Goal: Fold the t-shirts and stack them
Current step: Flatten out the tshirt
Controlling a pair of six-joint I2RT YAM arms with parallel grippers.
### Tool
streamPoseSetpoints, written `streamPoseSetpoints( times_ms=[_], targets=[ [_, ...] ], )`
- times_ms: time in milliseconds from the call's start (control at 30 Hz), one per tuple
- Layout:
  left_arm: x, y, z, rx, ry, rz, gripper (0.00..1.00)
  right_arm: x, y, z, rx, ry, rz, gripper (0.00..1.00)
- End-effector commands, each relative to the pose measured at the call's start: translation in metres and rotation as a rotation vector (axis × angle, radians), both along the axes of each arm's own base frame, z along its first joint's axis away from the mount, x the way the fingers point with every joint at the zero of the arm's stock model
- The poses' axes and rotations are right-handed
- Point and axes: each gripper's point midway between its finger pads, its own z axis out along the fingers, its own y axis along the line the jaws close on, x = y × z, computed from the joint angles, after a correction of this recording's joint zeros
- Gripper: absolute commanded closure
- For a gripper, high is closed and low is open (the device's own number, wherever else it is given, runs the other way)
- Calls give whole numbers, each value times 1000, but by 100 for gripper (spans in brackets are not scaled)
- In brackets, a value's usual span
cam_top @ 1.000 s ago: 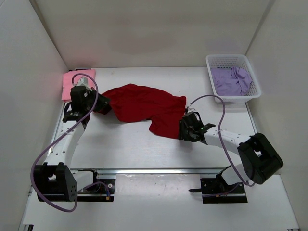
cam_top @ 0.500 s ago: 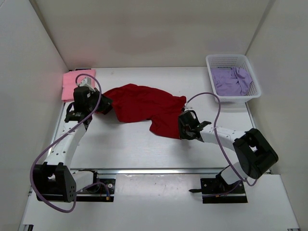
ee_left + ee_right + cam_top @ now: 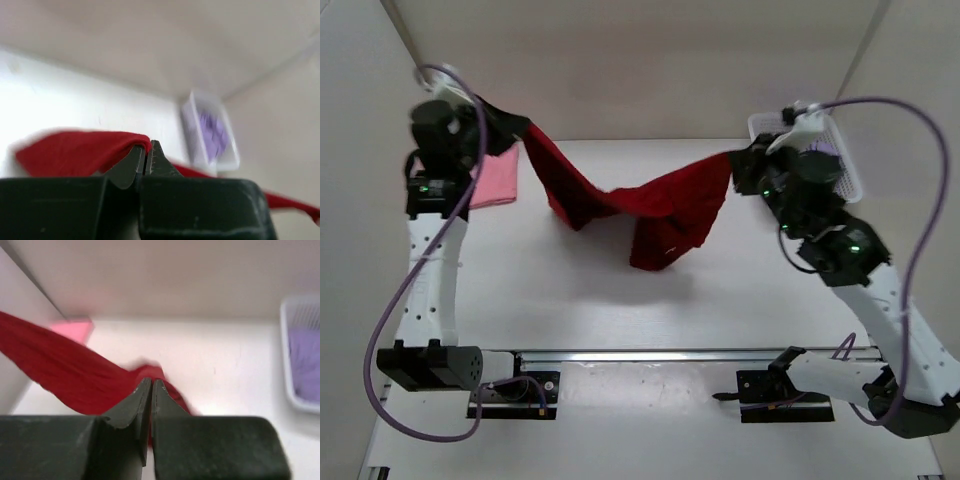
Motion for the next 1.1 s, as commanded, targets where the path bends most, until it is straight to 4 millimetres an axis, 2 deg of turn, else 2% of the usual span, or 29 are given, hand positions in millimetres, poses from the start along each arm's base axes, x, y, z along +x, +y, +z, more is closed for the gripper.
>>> streamPoseSetpoints(
  times_ms=[0, 67, 100, 133, 167, 233, 267, 300, 333, 367, 400, 433, 467, 500, 533, 567, 600, 633, 667, 700, 733, 767, 800, 833, 867, 933, 967, 1033, 1067],
  targets=[
    [-32, 38, 81, -42, -138, 54, 100, -18, -33, 78, -79, -146, -87, 100],
    [-38, 44, 114, -32, -200, 76, 100, -22, -32, 129, -47, -235, -63, 100],
    [-31, 49, 110, -33, -171, 92, 100, -19, -27, 135, -64, -247, -51, 100],
    [-37, 51, 124, -25, -200, 108, 100, -14, -22, 149, -63, -273, -37, 100],
    [-30, 57, 124, -10, -200, 150, 100, -9, -24, 161, -73, -298, -46, 100],
    [-16, 70, 114, 6, -182, 218, 100, 24, -34, 165, -79, -296, -45, 100],
    [-8, 71, 102, 3, -152, 216, 100, 45, -34, 158, -85, -265, -26, 100],
    [3, 76, 88, 14, -113, 224, 100, 72, -47, 146, -70, -224, -27, 100],
    [9, 73, 78, 23, -87, 228, 100, 85, -47, 138, -78, -210, -10, 100],
    [17, 73, 64, 56, -64, 255, 100, 102, -36, 121, -85, -179, 45, 100],
    [26, 75, 44, 72, -26, 267, 100, 128, -48, 97, -85, -118, 16, 100],
    [37, 77, 33, 82, -12, 290, 100, 139, -49, 88, -103, -109, 14, 100],
    [45, 78, 14, 85, 26, 295, 100, 162, -49, 65, -101, -60, 34, 100],
    [58, 82, -4, 90, 65, 304, 100, 180, -48, 52, -108, -39, 34, 100],
    [72, 76, -21, 96, 96, 288, 100, 188, -50, 46, -99, -19, 46, 100],
    [81, 76, -31, 96, 115, 286, 100, 209, -53, 31, -107, 13, 39, 100],
    [96, 73, -44, 89, 147, 263, 100, 225, -47, 24, -96, 21, 48, 100],
    [110, 72, -51, 86, 165, 248, 100, 230, -49, 30, -89, 1, 48, 100],
    [120, 69, -66, 76, 206, 230, 100, 241, -49, 25, -81, 0, 46, 100],
    [123, 64, -51, 62, 185, 206, 100, 247, -50, 29, -75, -21, 40, 100],
    [133, 67, -41, 63, 161, 207, 100, 246, -49, 38, -69, -45, 40, 100],
    [137, 67, -22, 39, 123, 196, 100, 247, -54, 52, -53, -88, 31, 100],
    [138, 67, -14, 19, 108, 192, 100, 239, -58, 77, -36, -154, 20, 100],
    [138, 69, 4, -4, 72, 193, 100, 228, -62, 97, -19, -196, 18, 100],
    [137, 72, 26, -16, 18, 184, 100, 227, -72, 110, -6, -237, -7, 99],
    [129, 80, 60, -58, -56, 184, 100, 197, -80, 159, 17, -358, -20, 100],
    [118, 82, 77, -64, -93, 187, 100, 183, -84, 175, 44, -390, -1, 100],
    [102, 99, 108, -65, -188, 233, 100, 171, -94, 183, 62, -403, 9, 100],
    [99, 106, 110, -57, -198, 247, 100, 156, -96, 194, 60, -425, 5, 100]
  ],
)
